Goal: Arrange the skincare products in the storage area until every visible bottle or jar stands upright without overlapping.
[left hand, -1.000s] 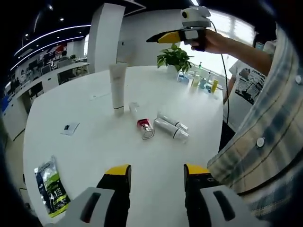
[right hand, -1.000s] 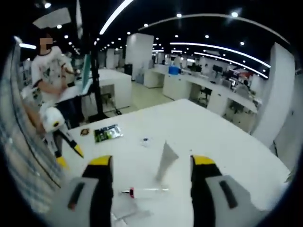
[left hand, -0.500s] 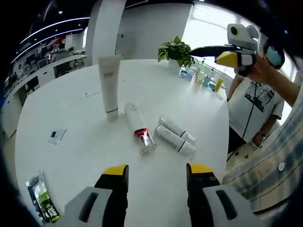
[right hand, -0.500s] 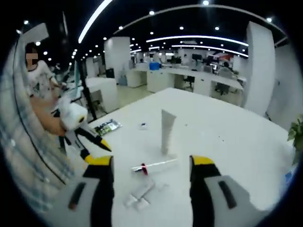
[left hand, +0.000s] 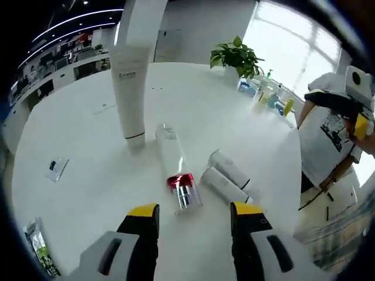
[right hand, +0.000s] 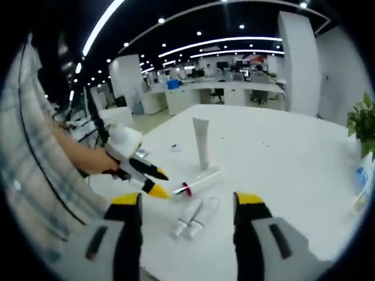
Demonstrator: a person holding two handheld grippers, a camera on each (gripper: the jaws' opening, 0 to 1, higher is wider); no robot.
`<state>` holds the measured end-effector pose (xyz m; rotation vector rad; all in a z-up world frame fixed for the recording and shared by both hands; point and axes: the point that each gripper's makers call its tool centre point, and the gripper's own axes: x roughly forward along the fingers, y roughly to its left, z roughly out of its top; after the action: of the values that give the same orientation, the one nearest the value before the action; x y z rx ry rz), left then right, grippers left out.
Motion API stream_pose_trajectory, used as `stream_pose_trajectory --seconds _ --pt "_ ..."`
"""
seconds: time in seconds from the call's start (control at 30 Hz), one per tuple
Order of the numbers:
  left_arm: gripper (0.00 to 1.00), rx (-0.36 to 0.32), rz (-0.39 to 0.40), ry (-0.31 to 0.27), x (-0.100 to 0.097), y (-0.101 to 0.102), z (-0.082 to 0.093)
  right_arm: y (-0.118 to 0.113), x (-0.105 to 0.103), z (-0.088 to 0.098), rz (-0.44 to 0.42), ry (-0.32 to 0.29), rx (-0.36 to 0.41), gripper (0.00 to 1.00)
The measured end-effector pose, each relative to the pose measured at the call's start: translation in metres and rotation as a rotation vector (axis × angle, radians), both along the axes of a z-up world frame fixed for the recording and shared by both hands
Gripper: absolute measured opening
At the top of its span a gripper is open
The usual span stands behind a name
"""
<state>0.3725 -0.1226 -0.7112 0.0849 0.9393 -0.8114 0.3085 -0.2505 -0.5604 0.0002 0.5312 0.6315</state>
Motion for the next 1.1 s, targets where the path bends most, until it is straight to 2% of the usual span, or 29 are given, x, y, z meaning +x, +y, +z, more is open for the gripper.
stream_pose_trajectory --seconds 0.07,0.23,0.5,0.53,1.0,1.07,1.1 --pt "0.50 0.042 0.001 -0.005 0.005 0.001 -0.010 -0.003 -0.008 -0.003 -0.012 0.012 0.008 0.60" --pt "0.50 0.057 0.057 0.003 0.016 0.001 -0.018 -0.011 -0.019 -0.005 -0.031 0.017 0.003 0.60" --pt "0.50 0.111 0.046 -0.001 0.025 -0.006 -0.031 -0.030 -0.030 -0.008 -0.078 0.031 0.008 0.60" --pt "0.49 0.134 0.034 -0.004 0.025 -0.006 -0.036 -0.032 -0.031 -0.010 -0.085 0.031 0.012 0.60" --pt "0.42 0.204 0.027 0.020 0.030 -0.002 -0.048 -0.049 -0.040 -0.020 -0.120 0.057 0.030 0.59" --pt "0.42 0.204 0.028 0.013 0.033 -0.003 -0.048 -0.051 -0.040 -0.023 -0.124 0.060 0.029 0.58" --pt "0.42 0.190 0.048 0.028 0.034 -0.006 -0.048 -0.053 -0.041 -0.026 -0.124 0.065 0.022 0.58"
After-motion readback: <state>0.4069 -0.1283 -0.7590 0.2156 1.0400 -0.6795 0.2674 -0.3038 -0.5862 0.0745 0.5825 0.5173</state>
